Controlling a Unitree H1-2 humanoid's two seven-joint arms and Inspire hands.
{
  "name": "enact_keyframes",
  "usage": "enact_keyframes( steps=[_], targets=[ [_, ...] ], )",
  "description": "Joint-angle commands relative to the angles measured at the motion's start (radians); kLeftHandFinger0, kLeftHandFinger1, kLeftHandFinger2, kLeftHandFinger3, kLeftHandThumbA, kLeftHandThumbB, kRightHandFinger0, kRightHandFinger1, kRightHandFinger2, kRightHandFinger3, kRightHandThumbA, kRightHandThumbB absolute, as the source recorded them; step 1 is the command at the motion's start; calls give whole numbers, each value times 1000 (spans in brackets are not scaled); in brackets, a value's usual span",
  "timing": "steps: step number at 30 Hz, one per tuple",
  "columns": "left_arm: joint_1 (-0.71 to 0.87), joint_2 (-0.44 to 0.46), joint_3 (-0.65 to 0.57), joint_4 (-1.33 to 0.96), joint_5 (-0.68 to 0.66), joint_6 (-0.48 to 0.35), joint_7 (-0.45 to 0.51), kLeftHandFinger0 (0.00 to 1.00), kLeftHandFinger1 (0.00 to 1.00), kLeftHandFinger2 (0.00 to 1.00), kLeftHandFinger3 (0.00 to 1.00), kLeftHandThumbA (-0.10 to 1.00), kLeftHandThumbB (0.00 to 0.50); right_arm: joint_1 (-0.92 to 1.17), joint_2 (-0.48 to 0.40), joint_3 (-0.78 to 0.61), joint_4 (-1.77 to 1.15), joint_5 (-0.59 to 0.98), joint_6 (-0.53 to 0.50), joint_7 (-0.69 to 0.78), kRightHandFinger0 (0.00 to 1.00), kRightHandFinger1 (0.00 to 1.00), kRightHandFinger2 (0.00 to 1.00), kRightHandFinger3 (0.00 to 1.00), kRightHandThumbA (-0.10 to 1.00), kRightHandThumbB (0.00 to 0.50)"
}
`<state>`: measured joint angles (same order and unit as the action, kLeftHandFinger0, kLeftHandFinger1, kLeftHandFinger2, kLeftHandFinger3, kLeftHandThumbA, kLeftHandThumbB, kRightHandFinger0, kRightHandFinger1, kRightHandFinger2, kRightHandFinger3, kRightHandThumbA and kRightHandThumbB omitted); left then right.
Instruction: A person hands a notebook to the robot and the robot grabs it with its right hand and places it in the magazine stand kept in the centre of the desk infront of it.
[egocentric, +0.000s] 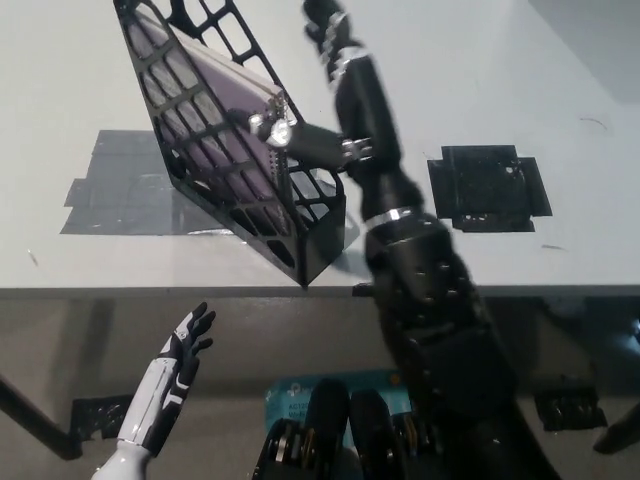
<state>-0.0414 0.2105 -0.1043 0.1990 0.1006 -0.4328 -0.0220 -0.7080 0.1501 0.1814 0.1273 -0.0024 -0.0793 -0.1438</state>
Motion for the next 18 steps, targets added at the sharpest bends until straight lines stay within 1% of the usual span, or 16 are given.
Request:
enact_keyframes(
  steps=[1, 2, 3, 5, 7, 8, 9, 11, 13, 15, 17, 18],
  targets=[
    [-28, 9, 5, -27, 8, -37, -3, 959, 1000, 1000, 1000, 1000, 500, 56, -110, -34, -396, 25, 88, 97, 1000, 1000, 1000, 1000, 1000, 344],
    [-30, 9, 4, -25, 5, -37, -3, 969, 1000, 1000, 1000, 1000, 500, 83, -146, -39, -465, 7, 88, 104, 1000, 1000, 1000, 1000, 1000, 334],
    [-31, 9, 4, -24, 4, -37, -3, 970, 1000, 1000, 1000, 1000, 500, 87, -152, -39, -475, 2, 89, 104, 1000, 1000, 1000, 1000, 1000, 334],
    [-32, 10, 4, -21, 2, -37, -5, 980, 1000, 1000, 1000, 1000, 500, 139, -192, -58, -580, 15, 121, 109, 1000, 1000, 1000, 1000, 1000, 381],
    [-33, 11, 4, -18, -1, -37, -6, 985, 1000, 1000, 1000, 1000, 500, 188, -230, -73, -668, 43, 146, 112, 1000, 1000, 1000, 1000, 1000, 392],
    [-34, 12, 3, -17, -1, -37, -6, 991, 1000, 1000, 1000, 1000, 500, 215, -247, -79, -703, 48, 150, 112, 1000, 1000, 1000, 1000, 1000, 407],
    [-36, 12, 3, -16, -1, -37, -7, 994, 1000, 1000, 1000, 1000, 500, 236, -258, -82, -724, 50, 151, 111, 1000, 1000, 1000, 1000, 1000, 406],
    [-44, 9, 3, -7, -3, -37, -6, 996, 1000, 1000, 1000, 1000, 500, 315, -294, -86, -786, 50, 145, 118, 1000, 1000, 1000, 1000, 1000, 371],
    [-52, 5, 4, 2, -7, -37, -6, 995, 1000, 1000, 1000, 1000, 500, 383, -315, -82, -799, 64, 107, 126, 1000, 1000, 1000, 1000, 1000, 341],
    [-58, 2, 6, 12, -11, -37, -5, 993, 1000, 1000, 1000, 1000, 500, 446, -328, -74, -790, 81, 71, 132, 1000, 1000, 1000, 1000, 1000, 344],
    [-52, 6, 3, 12, -1, -37, 1, 994, 1000, 1000, 1000, 1000, 500, 523, -329, -61, -748, 72, 35, 134, 1000, 1000, 1000, 1000, 1000, 369],
    [-50, 8, 1, 13, 2, -37, 3, 995, 1000, 1000, 1000, 1000, 500, 552, -330, -57, -731, 64, 27, 134, 1000, 1000, 1000, 1000, 1000, 370]
  ],
)
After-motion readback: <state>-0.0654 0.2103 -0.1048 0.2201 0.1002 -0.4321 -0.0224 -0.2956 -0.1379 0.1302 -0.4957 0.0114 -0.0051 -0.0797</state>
